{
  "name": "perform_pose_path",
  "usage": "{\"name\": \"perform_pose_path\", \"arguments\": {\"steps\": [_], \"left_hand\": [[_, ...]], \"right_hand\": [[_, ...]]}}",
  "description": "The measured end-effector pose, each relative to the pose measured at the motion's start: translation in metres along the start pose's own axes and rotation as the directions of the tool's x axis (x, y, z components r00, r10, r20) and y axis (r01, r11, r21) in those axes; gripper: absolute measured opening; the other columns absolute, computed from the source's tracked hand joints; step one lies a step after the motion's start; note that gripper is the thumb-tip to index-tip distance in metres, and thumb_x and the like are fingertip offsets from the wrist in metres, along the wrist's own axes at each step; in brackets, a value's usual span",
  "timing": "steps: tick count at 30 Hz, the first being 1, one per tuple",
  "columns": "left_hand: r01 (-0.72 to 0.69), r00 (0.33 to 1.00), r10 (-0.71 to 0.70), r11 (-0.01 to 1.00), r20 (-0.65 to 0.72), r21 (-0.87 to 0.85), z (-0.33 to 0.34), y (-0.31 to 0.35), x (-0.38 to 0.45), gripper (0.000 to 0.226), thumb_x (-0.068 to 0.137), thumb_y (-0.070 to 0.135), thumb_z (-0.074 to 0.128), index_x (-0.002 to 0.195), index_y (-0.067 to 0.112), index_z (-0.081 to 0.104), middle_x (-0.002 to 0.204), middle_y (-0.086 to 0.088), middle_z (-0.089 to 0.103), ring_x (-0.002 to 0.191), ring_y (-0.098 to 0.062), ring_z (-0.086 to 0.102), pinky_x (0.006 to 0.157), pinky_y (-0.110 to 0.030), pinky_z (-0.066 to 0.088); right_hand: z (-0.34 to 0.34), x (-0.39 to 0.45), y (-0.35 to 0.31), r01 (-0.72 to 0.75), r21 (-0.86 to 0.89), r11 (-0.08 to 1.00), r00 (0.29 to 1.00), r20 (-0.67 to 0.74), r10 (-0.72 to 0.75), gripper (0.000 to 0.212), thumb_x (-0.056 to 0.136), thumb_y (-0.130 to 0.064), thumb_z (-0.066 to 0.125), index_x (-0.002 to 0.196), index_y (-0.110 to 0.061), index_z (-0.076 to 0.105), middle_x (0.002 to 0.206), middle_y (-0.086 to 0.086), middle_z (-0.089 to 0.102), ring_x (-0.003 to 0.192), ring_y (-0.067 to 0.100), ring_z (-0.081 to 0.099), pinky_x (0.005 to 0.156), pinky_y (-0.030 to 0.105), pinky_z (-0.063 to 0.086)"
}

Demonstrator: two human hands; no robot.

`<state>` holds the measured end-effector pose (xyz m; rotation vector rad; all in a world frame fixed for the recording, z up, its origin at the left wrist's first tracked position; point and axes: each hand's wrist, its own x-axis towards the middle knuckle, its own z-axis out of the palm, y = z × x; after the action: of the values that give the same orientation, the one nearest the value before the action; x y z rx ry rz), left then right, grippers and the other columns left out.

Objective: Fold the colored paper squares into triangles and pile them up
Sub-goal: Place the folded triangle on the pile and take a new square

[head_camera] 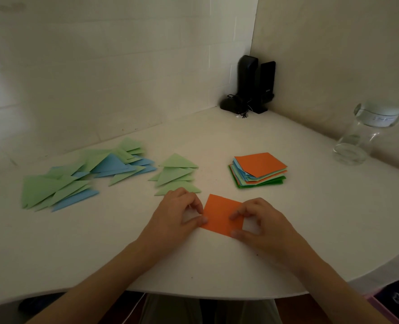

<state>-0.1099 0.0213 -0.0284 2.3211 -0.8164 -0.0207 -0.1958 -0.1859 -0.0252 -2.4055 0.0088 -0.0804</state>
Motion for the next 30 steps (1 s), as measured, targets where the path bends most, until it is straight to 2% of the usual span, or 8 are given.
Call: {"name": "perform_pose_path", "arguments": {"steps": [5,8,10,13,16,20,26,30], "left_hand": [[-0.239,0.969,0.245,0.962,-0.029,0.135,0.013,0.017,-0.011,0.021,0.080,0.009,0.054,0.092,0.022,0.065,0.095,0.009,0.057,0.089,-0.005,0.047,0.074,-0.016,0.038],[-0.286,0.957,0.289,0.935,0.021,0.211,0.024,0.028,-0.021,0.024,0.090,0.028,0.044,0.104,0.022,0.063,0.103,0.007,0.056,0.091,-0.009,0.048,0.077,-0.020,0.042],[-0.291,0.956,0.291,0.923,0.037,0.250,0.026,0.030,-0.023,0.034,0.093,0.041,0.039,0.109,0.022,0.063,0.107,0.006,0.055,0.094,-0.010,0.047,0.078,-0.021,0.041],[-0.270,0.963,0.266,0.929,0.049,0.254,0.022,0.033,-0.019,0.043,0.092,0.052,0.036,0.107,0.024,0.064,0.109,0.007,0.055,0.095,-0.009,0.045,0.079,-0.021,0.040],[-0.279,0.960,0.276,0.926,0.048,0.255,0.017,0.034,-0.017,0.047,0.087,0.061,0.038,0.101,0.025,0.064,0.109,0.009,0.056,0.094,-0.008,0.047,0.079,-0.022,0.042],[-0.319,0.947,0.317,0.908,0.054,0.272,0.012,0.027,-0.016,0.049,0.080,0.071,0.046,0.094,0.026,0.063,0.106,0.010,0.058,0.091,-0.007,0.051,0.080,-0.022,0.041],[-0.354,0.934,0.356,0.908,0.032,0.223,0.009,0.009,-0.012,0.029,0.082,0.054,0.057,0.078,0.025,0.057,0.096,0.012,0.061,0.089,-0.006,0.054,0.089,-0.024,0.036],[-0.341,0.934,0.354,0.926,-0.051,0.163,0.006,-0.007,-0.008,0.022,0.083,0.046,0.060,0.076,0.026,0.062,0.099,0.017,0.062,0.096,-0.003,0.052,0.087,-0.025,0.039]], "right_hand": [[0.003,-0.001,0.000,0.040,-0.005,0.999,0.998,-0.042,-0.040,0.026,0.076,-0.025,0.075,0.096,-0.034,0.061,0.104,-0.010,0.051,0.096,-0.008,0.046,0.077,-0.003,0.030],[-0.004,0.000,-0.001,0.081,-0.025,0.996,0.997,-0.011,-0.081,0.025,0.077,-0.025,0.075,0.096,-0.033,0.062,0.099,-0.012,0.052,0.093,-0.009,0.048,0.075,0.000,0.033],[-0.012,0.002,-0.002,0.098,-0.040,0.994,0.994,-0.047,-0.099,0.027,0.081,-0.014,0.069,0.097,-0.034,0.060,0.096,-0.015,0.053,0.088,-0.008,0.050,0.073,0.003,0.035],[-0.020,0.006,0.002,0.067,-0.139,0.988,0.987,-0.138,-0.086,0.044,0.081,0.003,0.054,0.112,-0.027,0.060,0.105,-0.012,0.054,0.092,0.000,0.048,0.074,0.002,0.032],[-0.021,0.006,0.003,0.062,-0.166,0.984,0.995,-0.069,-0.075,0.060,0.076,0.010,0.047,0.124,-0.024,0.053,0.107,-0.006,0.056,0.093,0.006,0.051,0.076,0.001,0.035],[-0.020,0.009,0.001,0.180,-0.263,0.948,0.982,-0.001,-0.187,0.037,0.083,-0.004,0.056,0.116,-0.018,0.064,0.100,0.006,0.058,0.088,0.016,0.054,0.074,0.005,0.034],[-0.017,0.009,0.006,0.213,-0.320,0.923,0.973,-0.022,-0.232,0.022,0.078,-0.041,0.063,0.097,-0.035,0.073,0.093,-0.004,0.050,0.081,0.015,0.047,0.067,0.027,0.043],[-0.013,0.010,0.003,0.159,-0.252,0.954,0.978,-0.091,-0.187,0.016,0.078,-0.042,0.070,0.087,-0.031,0.076,0.090,-0.013,0.050,0.081,0.009,0.049,0.071,0.027,0.043]]}}
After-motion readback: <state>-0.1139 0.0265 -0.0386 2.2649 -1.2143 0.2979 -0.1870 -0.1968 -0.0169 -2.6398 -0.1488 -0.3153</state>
